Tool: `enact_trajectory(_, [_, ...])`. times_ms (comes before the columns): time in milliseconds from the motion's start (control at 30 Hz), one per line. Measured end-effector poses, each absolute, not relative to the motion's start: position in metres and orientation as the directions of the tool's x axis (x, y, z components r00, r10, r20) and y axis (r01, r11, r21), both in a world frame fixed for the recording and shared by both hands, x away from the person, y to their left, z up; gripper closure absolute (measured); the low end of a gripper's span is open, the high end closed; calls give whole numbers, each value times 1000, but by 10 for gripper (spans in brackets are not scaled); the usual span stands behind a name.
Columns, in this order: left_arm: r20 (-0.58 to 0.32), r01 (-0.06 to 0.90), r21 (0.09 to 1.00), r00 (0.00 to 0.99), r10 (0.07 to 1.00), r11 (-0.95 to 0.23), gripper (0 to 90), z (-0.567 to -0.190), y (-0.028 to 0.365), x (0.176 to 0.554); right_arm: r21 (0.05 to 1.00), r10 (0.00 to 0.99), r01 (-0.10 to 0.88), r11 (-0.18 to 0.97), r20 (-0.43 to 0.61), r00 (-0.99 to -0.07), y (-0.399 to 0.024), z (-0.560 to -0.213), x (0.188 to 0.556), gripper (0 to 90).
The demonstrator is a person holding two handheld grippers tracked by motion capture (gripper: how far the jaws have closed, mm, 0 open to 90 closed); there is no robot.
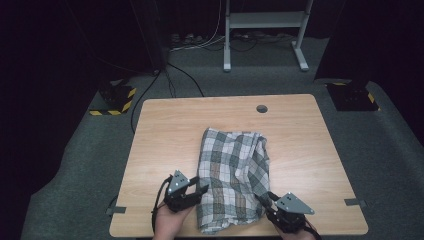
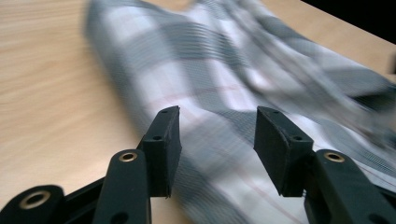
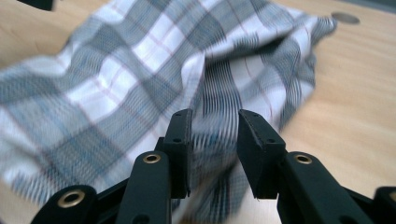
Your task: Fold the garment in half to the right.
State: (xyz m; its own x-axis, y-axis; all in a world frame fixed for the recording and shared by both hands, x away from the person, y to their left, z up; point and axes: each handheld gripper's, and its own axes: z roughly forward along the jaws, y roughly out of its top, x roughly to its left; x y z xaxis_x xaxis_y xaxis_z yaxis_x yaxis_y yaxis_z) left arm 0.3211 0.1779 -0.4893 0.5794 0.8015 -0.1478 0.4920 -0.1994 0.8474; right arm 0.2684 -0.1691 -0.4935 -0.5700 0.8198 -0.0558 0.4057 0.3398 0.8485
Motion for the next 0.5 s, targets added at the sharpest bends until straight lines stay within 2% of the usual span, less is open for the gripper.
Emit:
enact_trajectory(133, [-212,549,826,514,831,-129,529,-503,196,352,850,803,399,344,-46,-594,-155,-486,290,649])
enact_trajectory(233, [-227,568,815,495,839,-115,534,-511,198,365,842,793,401,361,-50,-608,-143,-484,309,646])
enact_trajectory(500, [-202,584,794,515,833,-167,555,-525,173,376,818,799,442,369,-36,-600,-134,-494,332,648])
